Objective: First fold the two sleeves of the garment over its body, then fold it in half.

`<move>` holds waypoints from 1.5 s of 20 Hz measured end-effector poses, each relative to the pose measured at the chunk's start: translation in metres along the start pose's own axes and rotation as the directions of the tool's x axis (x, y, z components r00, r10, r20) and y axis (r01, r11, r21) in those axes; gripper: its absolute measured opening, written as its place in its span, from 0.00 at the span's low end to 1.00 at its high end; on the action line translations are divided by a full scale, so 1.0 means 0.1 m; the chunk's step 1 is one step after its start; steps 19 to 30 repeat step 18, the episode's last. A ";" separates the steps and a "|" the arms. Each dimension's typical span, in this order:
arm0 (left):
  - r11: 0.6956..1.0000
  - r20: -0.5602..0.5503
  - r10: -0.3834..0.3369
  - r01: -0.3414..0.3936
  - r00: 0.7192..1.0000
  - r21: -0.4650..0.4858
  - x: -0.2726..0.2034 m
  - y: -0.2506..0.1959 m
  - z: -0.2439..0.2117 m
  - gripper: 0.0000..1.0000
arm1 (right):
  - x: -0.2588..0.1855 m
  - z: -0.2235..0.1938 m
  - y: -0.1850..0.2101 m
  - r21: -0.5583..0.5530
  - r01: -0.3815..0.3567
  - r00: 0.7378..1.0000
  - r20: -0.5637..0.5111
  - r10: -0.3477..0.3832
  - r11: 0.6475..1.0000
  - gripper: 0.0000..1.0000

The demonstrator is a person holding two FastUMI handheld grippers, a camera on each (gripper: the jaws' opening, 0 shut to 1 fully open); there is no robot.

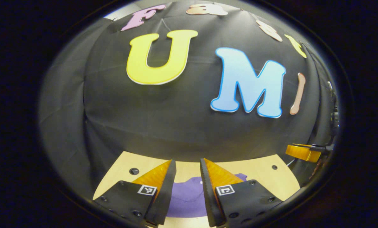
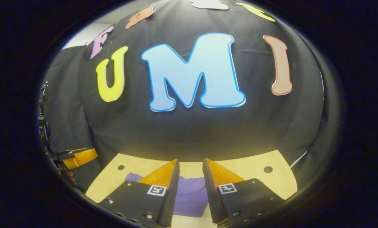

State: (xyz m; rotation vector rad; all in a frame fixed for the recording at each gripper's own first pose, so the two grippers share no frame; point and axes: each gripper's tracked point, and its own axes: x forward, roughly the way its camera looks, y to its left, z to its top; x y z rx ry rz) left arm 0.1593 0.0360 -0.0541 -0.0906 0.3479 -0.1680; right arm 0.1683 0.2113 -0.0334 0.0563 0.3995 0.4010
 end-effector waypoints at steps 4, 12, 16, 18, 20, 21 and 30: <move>1.000 0.082 -0.023 0.023 0.996 -0.008 -0.51 -0.24 0.29 0.59 | -0.38 0.16 0.24 -0.045 -0.013 0.997 0.075 0.016 0.999 0.45; 0.999 0.189 -0.036 0.028 0.981 0.043 -1.31 -0.53 0.45 0.48 | -1.17 0.45 0.50 -0.030 0.006 0.966 0.257 0.001 1.000 0.38; 0.998 0.162 -0.057 0.053 0.985 0.028 -1.57 -0.67 0.28 0.54 | -1.35 0.39 0.53 -0.015 0.008 0.962 0.272 -0.004 1.000 0.38; 0.998 0.169 -0.056 0.059 0.984 -0.012 -1.63 -0.63 0.27 0.48 | -1.41 0.38 0.50 -0.009 0.018 0.958 0.285 -0.015 1.000 0.38; 0.998 0.169 -0.056 0.059 0.984 -0.012 -1.63 -0.63 0.27 0.48 | -1.41 0.38 0.50 -0.009 0.018 0.958 0.285 -0.015 1.000 0.38; 0.998 0.169 -0.056 0.059 0.984 -0.012 -1.63 -0.63 0.27 0.48 | -1.41 0.38 0.50 -0.009 0.018 0.958 0.285 -0.015 1.000 0.38; 0.998 0.169 -0.056 0.059 0.984 -0.012 -1.63 -0.63 0.27 0.48 | -1.41 0.38 0.50 -0.009 0.018 0.958 0.285 -0.015 1.000 0.38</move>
